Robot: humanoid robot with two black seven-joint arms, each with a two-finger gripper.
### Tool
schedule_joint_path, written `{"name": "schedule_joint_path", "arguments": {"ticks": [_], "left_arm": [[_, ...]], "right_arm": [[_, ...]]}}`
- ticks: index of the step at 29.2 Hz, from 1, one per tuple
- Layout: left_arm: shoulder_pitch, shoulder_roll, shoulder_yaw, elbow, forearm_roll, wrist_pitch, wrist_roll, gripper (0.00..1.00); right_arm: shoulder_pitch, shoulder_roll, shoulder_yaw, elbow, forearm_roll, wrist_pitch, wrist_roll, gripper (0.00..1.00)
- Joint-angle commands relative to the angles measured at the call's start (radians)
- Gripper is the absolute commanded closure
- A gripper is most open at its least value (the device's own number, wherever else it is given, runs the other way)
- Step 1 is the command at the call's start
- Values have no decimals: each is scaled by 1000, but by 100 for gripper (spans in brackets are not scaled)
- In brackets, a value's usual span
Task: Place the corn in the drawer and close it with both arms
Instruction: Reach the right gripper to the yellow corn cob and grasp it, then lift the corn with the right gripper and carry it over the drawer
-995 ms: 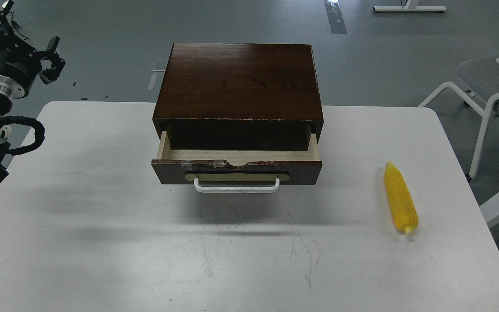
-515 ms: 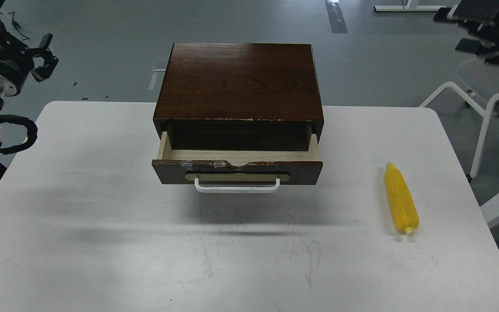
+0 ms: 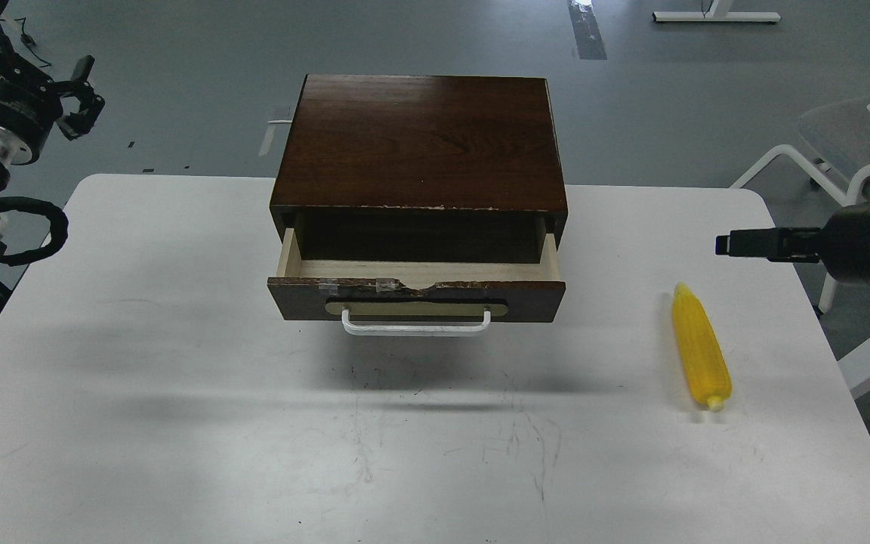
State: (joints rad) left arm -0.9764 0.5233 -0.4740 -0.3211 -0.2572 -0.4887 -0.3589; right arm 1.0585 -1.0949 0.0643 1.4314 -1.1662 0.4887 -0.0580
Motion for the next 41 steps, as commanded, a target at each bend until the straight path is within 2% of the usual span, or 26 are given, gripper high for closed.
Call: {"name": "schedule_joint_path", "arguments": {"ticks": [1,10,15,20,23,29,32,37,41], "left_arm": [[1,3,0,0,-1,0,0,2],[7,14,6,2,1,0,0,2],[13,14,6,4,1,0,0,2],[13,14,6,10,1,0,0,2],[15,14,5,11,1,0,-2,2],[13,27,5,11,1,0,0,2],[13,29,5,13,1,0,1,2],[13,44,5,13,1,0,0,2],[13,60,5,13,1,0,1,2]], "right_arm": [[-66,50,-3,-64,-55,0,0,0],[-127,179,-3,-183,-64,0,7,8],[-140,251,-4,-253,-64,0,10,6],[-153,268,-4,-279,-64,0,13,8],[-157,315,-4,-295,-64,0,15,19],[-158,325,-4,-299,-64,0,18,50],[-153,325,-4,-296,-64,0,20,54],[-137,291,-1,-290,-64,0,35,86],[-75,233,0,-240,-64,0,35,88]]}}
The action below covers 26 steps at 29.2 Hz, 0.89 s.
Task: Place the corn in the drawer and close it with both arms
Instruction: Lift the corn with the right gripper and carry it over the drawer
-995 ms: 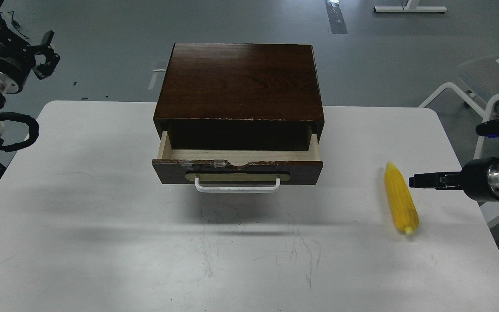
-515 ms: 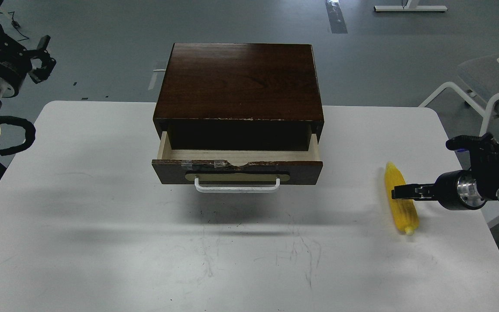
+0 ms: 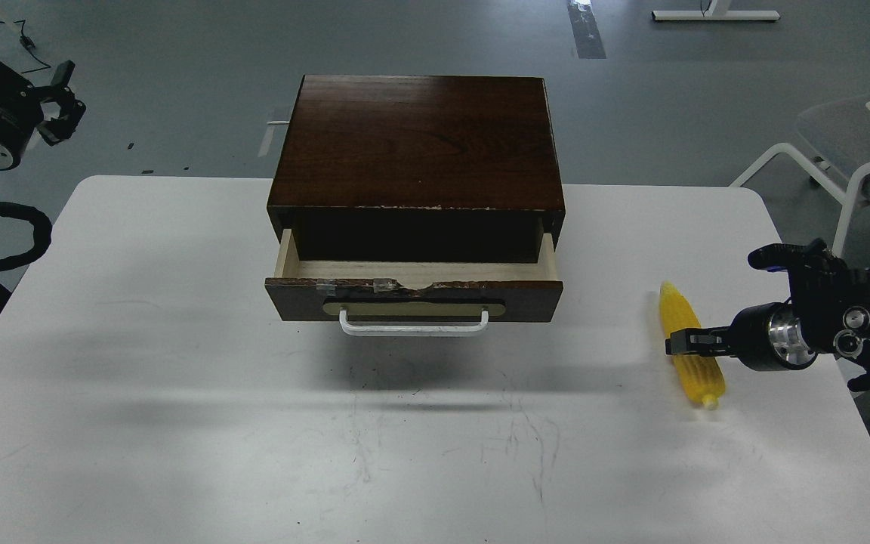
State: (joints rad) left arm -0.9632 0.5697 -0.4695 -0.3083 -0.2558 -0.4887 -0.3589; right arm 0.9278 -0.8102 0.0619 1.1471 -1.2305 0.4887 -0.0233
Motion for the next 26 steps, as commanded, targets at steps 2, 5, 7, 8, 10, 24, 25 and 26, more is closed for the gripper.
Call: {"name": "schedule_joint_path", "arguments": {"ticks": [2,5,7,8,10,24,25,26], "left_arm": [[-2,18,0,-2,1,0,1,2],[-2,18,0,-2,0,0,1,2],[-2,16,2,-2,0,0,1,2],[-5,13,3,-3,1,0,3,2],[-11,9,3,-5,1,0,3,2],[-12,12,6,-9,3,0,9,2],[-12,10,6,-9,3,0,11,2],[-12,10,6,-9,3,0,12,2]], "right_arm": [[133,-122,4,109,2,0,3,88],[222,-190,2,178,-3,0,19,88],[278,-213,2,206,-17,0,29,88],[342,-222,2,232,-47,0,37,89],[423,-222,2,269,-111,0,51,89],[651,57,-2,483,-544,0,85,90],[655,92,-7,494,-575,0,97,90],[661,114,-13,497,-589,0,106,90]]}}
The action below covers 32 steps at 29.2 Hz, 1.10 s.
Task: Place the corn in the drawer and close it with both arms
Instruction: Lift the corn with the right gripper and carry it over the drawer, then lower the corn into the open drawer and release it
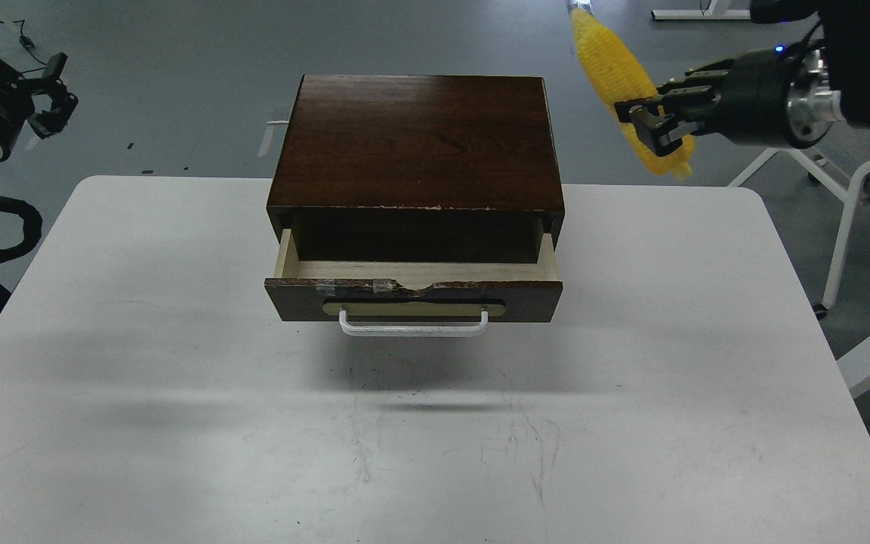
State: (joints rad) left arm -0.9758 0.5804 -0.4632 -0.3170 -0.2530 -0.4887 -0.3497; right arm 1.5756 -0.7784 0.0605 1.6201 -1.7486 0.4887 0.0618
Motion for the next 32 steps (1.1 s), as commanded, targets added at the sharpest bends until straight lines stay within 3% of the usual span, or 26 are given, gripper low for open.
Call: {"name": "schedule_joint_path", "arguments": {"ticks": [1,7,16,18,23,26,32], "left_arm": [[0,-4,0,-1,0,0,3,2],[0,4,1,-2,1,0,3,2],[0,7,1,-2,1,0,3,2],[0,21,1,-2,1,0,0,2],[2,36,1,-2,0,0,3,2],[3,44,1,-2,0,0,1,2],[2,44,0,-1,0,0,1,2]], "right_arm": [[30,128,-34,24,-97,0,35,90],[80,272,-177,20,-236,0,39,91],[64,413,-217,-63,-309,0,39,90],[66,427,-219,-63,-315,0,39,73],[55,427,-232,-68,-353,0,39,50],[50,426,-245,-68,-347,0,39,42],[37,419,-243,-72,-342,0,38,35]]}}
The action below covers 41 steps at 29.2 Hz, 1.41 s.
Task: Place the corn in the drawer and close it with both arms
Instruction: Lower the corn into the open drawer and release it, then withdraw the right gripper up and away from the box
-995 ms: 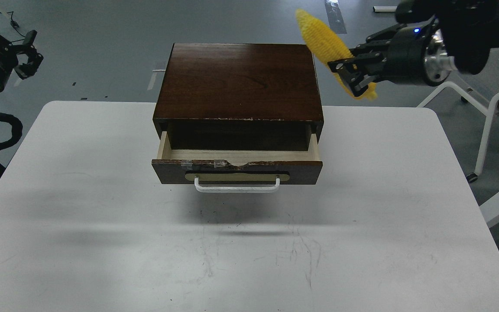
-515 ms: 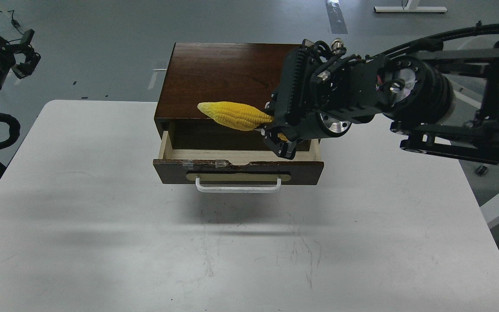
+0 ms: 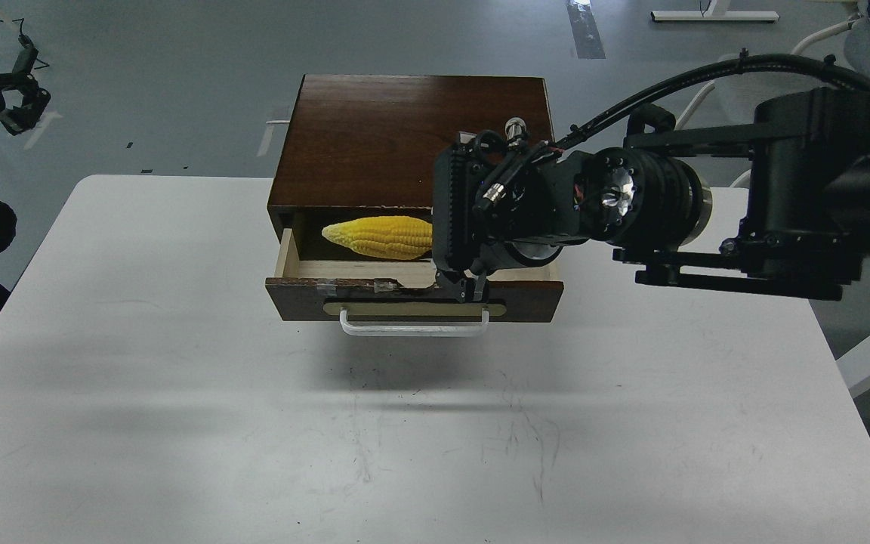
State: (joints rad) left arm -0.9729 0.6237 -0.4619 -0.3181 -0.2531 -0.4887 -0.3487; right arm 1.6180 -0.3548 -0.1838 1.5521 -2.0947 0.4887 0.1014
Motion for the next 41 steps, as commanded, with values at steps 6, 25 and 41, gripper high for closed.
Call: {"name": "schedule_joint_path", "arguments": {"ticks": [6,25,41], "left_arm": [[-3,5,-21,4,-8,0,-12,2],[-4,14,-23,-86,129,0,68,2],[13,430,-30,-1086,682,0,40,27]], "right_arm": [[-6,-3,44,-55,22,0,-5,33],[-92,-268,402,-383,767,0,-2,4],[-381,-359,503,-739,1873,-27,1,2]]}}
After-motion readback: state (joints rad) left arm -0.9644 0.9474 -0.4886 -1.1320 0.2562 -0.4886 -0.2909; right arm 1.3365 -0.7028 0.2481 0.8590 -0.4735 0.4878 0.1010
